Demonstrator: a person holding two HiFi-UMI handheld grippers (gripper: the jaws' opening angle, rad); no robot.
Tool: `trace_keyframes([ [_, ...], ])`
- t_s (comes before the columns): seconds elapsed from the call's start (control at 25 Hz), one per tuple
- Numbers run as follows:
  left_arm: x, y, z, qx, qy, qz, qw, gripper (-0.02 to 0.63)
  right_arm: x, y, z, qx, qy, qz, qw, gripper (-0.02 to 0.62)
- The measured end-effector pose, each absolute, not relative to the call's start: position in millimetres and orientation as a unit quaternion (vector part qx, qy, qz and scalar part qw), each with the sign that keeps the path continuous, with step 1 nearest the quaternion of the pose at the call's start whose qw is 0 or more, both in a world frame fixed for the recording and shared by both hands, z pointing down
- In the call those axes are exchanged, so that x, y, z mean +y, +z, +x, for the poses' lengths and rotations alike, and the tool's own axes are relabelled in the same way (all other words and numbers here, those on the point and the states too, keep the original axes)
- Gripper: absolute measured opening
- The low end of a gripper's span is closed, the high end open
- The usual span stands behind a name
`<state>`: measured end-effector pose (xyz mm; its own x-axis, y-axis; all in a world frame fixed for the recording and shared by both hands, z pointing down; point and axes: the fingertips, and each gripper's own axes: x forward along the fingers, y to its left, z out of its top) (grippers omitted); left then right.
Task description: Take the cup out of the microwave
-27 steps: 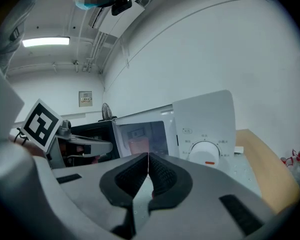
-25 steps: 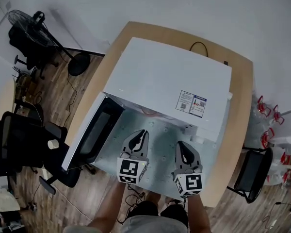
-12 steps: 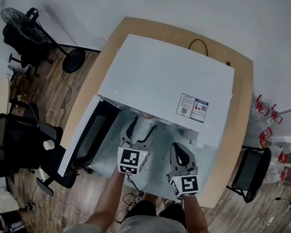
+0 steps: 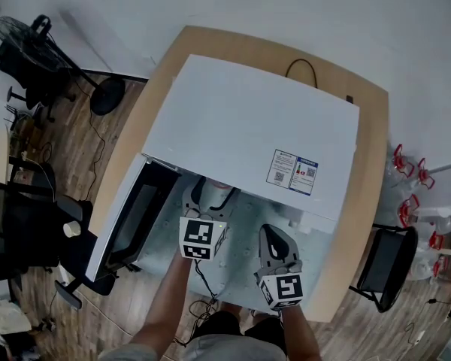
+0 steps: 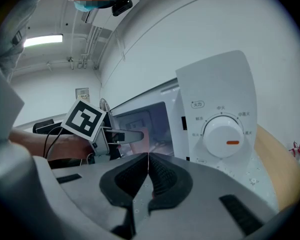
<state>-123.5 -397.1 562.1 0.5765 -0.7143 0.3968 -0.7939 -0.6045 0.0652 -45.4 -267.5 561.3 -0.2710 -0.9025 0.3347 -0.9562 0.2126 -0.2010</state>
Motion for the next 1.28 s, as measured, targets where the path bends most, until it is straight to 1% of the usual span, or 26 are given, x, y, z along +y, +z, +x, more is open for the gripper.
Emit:
trace_keyframes([
  [0.76,-407,570,-116,-0.429,0.180,0.876,0.126,0.349,-257,569,-28,-0.762,0.196,0.613,0.075,0.019],
  [1.28,-384,538,-123,-0.446,0.164,0.874,0.107,0.347,-235,552,-21,-0.768,0.183,0.609,0.069,0.018],
])
